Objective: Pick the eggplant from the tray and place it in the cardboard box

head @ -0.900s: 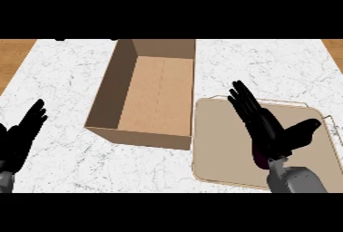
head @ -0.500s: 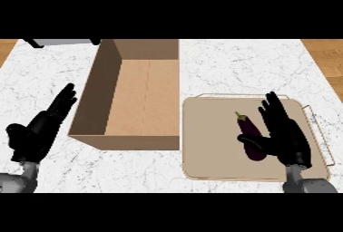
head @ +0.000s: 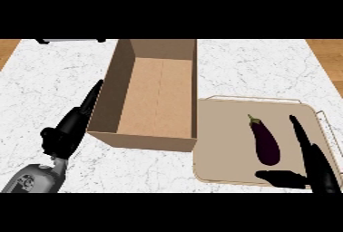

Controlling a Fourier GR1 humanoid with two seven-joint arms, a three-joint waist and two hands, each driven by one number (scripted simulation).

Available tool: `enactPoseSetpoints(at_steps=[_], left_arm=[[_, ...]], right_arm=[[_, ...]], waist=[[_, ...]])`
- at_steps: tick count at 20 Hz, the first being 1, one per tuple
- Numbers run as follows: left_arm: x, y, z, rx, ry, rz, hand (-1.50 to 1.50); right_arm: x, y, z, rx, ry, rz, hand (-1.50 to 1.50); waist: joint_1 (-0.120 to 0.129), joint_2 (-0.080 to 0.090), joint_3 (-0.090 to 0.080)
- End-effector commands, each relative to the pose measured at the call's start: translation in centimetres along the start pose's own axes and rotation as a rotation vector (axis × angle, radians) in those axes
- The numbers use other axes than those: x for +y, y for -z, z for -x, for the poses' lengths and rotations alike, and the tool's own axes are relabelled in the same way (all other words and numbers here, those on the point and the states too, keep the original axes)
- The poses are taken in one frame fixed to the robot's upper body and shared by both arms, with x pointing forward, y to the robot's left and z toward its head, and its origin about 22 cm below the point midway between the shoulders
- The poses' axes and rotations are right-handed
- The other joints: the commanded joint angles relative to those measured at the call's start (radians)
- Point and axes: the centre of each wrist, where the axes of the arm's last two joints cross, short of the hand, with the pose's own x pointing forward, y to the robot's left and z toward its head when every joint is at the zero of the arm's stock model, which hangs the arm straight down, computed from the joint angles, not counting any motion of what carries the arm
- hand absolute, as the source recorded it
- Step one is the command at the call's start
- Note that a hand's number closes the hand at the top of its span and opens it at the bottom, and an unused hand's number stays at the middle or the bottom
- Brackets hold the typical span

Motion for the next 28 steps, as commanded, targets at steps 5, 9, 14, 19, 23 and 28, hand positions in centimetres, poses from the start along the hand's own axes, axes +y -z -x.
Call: enactPoseSetpoints(at_steps=[5,9,14,19,23,28], left_arm=[[-2.4,0.3,0.9,-0.015,0.009,0.037,0.0],[-2.4,1.9,-1.5,-0.035,-0.002,0.058,0.0],[-4.2,2.2,-0.2,-0.028,-0.023,0.06,0.0],[-2.1,1.0,0.9,-0.027,0.005,0.077,0.0],[-4.0,1.0,0.6,-0.035,-0.013,0.057,0.0],[-4.1,2.7,-0.3,-0.04,-0.011,0.062,0.0]], right_arm=[[-7.4,-4.7,-6.9,0.055,-0.184,-0.09,-1.5],[-8.9,-4.7,-10.6,0.097,-0.14,-0.248,-1.5],[-9.9,-2.6,-10.7,0.165,-0.072,-0.316,-1.5],[-9.2,0.5,-11.1,0.21,-0.011,-0.297,-1.5],[-6.4,0.8,-10.4,0.207,-0.021,-0.313,-1.5],[-3.5,2.6,-10.9,0.249,-0.045,-0.329,-1.5]], waist=[[0.021,0.0,0.001],[0.036,0.004,0.002],[0.046,0.007,0.003],[0.055,0.008,0.003],[0.051,0.006,0.004],[0.052,0.007,0.003]])
